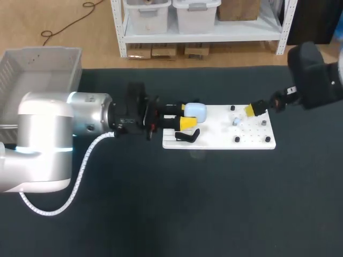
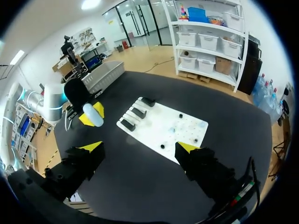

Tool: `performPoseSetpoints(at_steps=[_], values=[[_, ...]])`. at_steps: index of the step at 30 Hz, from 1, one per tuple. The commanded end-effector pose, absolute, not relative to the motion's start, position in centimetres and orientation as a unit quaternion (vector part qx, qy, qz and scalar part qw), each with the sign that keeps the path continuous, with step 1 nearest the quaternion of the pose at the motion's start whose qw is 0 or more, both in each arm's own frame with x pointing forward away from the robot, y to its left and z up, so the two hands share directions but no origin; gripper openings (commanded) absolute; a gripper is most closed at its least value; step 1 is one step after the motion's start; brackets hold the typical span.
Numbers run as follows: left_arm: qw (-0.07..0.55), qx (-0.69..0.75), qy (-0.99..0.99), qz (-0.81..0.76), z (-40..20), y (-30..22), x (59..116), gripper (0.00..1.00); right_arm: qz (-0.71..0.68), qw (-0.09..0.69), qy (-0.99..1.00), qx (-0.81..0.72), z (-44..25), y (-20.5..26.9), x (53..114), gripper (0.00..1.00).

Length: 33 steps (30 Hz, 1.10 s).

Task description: Pick up each earbud case from the left stands, insert the matching earbuds, close the lid, and place the case in the box.

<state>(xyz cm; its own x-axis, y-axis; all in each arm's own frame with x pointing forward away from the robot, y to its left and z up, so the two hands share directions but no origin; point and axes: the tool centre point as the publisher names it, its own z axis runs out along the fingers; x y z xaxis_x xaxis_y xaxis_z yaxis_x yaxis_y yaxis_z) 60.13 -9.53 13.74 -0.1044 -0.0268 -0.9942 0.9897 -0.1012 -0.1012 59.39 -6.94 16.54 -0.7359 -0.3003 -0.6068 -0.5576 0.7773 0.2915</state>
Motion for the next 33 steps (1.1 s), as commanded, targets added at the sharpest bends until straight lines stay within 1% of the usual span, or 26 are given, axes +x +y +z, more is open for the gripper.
performPoseSetpoints(at_steps=[1,15,33], values=[[0.456,0.492,0.489,-0.557,13.5,-9.8,60.5,0.0,0.233,0.27,0.904,-0.237,16.6,-6.3,58.8,1.0],[0.463,0.508,0.482,-0.544,12.8,-9.6,61.4,0.0,0.23,0.254,0.909,-0.238,16.7,-4.8,56.7,1.0],[0.472,0.508,0.48,-0.537,12.8,-9.3,61.5,0.0,0.225,0.248,0.914,-0.227,16.5,-4.9,56.4,1.0]])
